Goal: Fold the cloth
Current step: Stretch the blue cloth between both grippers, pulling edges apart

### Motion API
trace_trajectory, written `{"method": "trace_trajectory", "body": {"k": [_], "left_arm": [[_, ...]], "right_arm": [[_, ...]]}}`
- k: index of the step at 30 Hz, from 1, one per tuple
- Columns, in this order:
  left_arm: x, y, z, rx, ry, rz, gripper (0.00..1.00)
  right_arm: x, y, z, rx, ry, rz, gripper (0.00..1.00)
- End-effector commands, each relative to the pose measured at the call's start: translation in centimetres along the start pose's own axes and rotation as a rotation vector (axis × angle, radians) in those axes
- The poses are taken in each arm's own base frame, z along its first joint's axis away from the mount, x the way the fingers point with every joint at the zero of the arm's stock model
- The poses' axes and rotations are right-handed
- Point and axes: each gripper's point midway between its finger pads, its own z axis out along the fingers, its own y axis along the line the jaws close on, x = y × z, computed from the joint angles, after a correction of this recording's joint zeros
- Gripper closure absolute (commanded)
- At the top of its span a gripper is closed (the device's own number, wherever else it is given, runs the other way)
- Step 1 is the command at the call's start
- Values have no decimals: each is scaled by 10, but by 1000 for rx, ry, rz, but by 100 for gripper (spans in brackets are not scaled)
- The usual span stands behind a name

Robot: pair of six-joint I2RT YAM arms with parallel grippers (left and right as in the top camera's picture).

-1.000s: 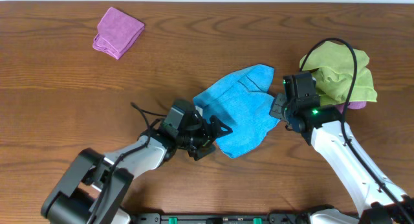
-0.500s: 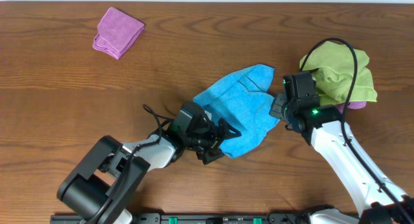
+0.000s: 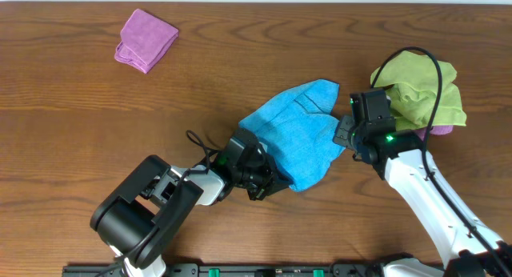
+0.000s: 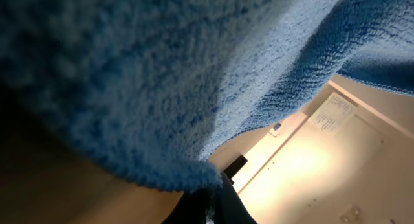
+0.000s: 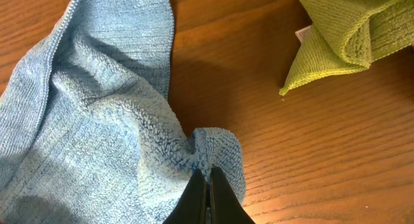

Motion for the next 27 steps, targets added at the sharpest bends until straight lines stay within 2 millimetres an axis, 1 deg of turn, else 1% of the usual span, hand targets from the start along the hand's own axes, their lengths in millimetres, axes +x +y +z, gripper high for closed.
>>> {"method": "trace_trajectory", "body": {"k": [1,4,6,9,13,15,17,19,20,22,23,26,27], "left_arm": [[-2,13,1,-25,9,19,94],[-11,4,-13,27,37,131,94],[-21,-3,-32,86,62,175,94],[-39,-12,-60,168,58,177,94],[-58,-30,-102,270,-1,219,94],[-61,-43,-122,311,-37,261,94],[-58,-51,-136,337,-45,303,94],[-51,-53,-143,342,-38,328,94],[-48,-51,-144,333,-35,330,94],[-38,-38,-142,289,-21,333,94],[-33,-28,-140,256,-13,322,94],[-18,19,-135,85,5,268,94],[-10,41,-134,-10,18,240,94]], "right_arm": [[-10,3,-7,-13,-28,27,99],[-10,2,-7,-12,-28,27,99],[-7,1,-7,-7,-18,25,98],[5,3,-7,-22,37,15,98],[31,1,-10,7,128,-26,99],[43,0,-12,22,165,-51,99],[52,0,-14,31,192,-73,99],[60,1,-16,38,216,-96,99],[64,1,-17,42,226,-105,99],[72,1,-19,53,251,-127,99],[75,0,-20,58,260,-133,98],[83,-6,-23,85,295,-125,99],[88,-9,-25,92,316,-126,99]]}}
